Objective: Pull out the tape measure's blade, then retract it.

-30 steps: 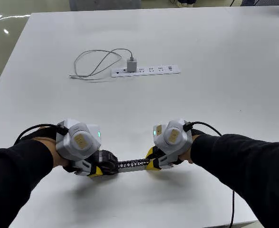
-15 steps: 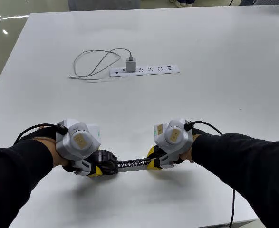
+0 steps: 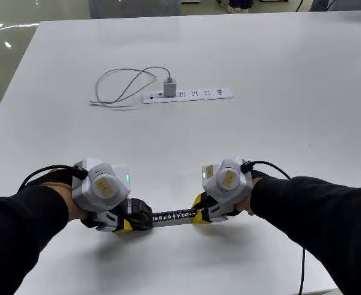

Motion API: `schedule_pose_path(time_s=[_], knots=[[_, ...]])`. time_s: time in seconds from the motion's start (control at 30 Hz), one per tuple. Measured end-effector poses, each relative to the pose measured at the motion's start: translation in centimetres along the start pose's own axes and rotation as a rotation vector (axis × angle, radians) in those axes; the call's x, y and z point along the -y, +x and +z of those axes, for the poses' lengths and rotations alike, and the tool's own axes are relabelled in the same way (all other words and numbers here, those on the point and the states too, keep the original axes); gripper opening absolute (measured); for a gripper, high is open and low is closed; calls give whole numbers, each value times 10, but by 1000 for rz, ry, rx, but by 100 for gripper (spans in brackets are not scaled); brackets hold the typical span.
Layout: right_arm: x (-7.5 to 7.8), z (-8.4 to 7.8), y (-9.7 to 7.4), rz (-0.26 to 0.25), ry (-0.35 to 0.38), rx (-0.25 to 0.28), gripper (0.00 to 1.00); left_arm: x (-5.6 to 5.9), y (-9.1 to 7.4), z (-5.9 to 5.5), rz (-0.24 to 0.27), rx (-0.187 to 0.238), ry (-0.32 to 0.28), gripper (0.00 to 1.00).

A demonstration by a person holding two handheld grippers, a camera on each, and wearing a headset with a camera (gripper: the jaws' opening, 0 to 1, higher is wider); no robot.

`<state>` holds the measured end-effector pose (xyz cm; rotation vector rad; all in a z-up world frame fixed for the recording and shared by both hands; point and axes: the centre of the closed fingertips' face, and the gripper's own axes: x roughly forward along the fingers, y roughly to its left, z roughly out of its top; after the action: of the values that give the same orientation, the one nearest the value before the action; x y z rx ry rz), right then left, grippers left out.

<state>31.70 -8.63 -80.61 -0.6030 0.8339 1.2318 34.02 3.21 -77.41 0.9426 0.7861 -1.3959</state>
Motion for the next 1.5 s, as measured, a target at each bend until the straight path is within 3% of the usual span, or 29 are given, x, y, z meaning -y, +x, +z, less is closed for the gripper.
schedule_pose_path(time_s=[1.5], knots=[[3, -17, -12, -1, 16, -21, 9, 0, 1, 0, -4, 1, -2, 31]])
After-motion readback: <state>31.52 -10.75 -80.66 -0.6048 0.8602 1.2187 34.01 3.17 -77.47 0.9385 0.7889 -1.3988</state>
